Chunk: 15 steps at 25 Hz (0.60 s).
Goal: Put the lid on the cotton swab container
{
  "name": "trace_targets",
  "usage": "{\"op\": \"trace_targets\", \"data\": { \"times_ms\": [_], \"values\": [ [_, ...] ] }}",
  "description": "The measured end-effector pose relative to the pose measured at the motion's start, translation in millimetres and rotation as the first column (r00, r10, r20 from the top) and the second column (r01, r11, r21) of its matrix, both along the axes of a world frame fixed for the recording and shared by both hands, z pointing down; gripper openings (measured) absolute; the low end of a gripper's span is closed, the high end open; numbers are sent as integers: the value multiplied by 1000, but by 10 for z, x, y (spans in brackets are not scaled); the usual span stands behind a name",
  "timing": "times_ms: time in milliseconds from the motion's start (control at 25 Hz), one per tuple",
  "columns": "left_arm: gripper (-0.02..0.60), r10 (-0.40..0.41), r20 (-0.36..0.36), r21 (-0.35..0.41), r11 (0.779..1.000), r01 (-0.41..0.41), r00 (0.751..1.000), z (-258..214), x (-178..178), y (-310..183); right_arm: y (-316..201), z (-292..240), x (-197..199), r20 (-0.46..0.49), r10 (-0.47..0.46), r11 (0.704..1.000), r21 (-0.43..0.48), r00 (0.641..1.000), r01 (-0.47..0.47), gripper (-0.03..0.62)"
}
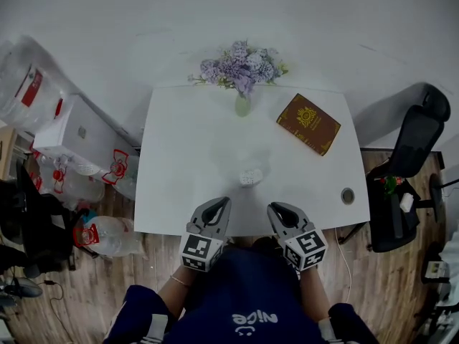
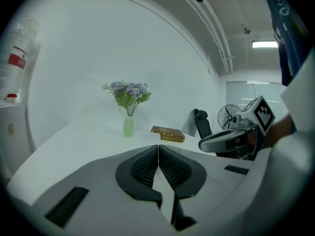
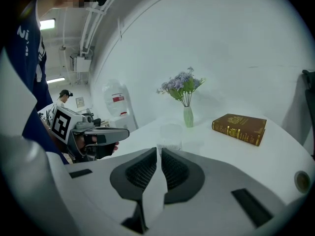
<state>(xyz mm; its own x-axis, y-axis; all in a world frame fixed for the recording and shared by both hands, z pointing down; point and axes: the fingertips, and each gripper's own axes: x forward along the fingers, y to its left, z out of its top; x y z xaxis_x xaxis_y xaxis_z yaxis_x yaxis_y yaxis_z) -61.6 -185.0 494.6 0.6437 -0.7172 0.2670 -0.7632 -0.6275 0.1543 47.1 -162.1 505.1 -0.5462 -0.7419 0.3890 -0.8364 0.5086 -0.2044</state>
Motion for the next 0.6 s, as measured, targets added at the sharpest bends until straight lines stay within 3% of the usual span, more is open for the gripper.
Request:
{"op": "trace_targets", "data": {
  "times_ms": [160, 360, 480, 600],
  "values": [
    [21, 8, 38, 18, 1000, -9, 999, 47, -23, -86, -38, -5, -78, -7, 7, 1000, 2, 1000, -7, 58],
    [31, 56, 22, -32, 998, -56, 998, 151, 60, -166, -248, -89, -19, 20, 4, 1000, 11, 1000, -5, 58],
    [144, 53, -1, -71, 996, -53, 999, 190, 84, -227, -455, -169, 85, 4, -10, 999, 35, 1000, 10, 60],
    [168, 72, -10, -108, 992, -72, 997, 245, 137, -284, -657, -228, 140, -32, -86, 995, 45, 996, 87, 81]
  ]
}}
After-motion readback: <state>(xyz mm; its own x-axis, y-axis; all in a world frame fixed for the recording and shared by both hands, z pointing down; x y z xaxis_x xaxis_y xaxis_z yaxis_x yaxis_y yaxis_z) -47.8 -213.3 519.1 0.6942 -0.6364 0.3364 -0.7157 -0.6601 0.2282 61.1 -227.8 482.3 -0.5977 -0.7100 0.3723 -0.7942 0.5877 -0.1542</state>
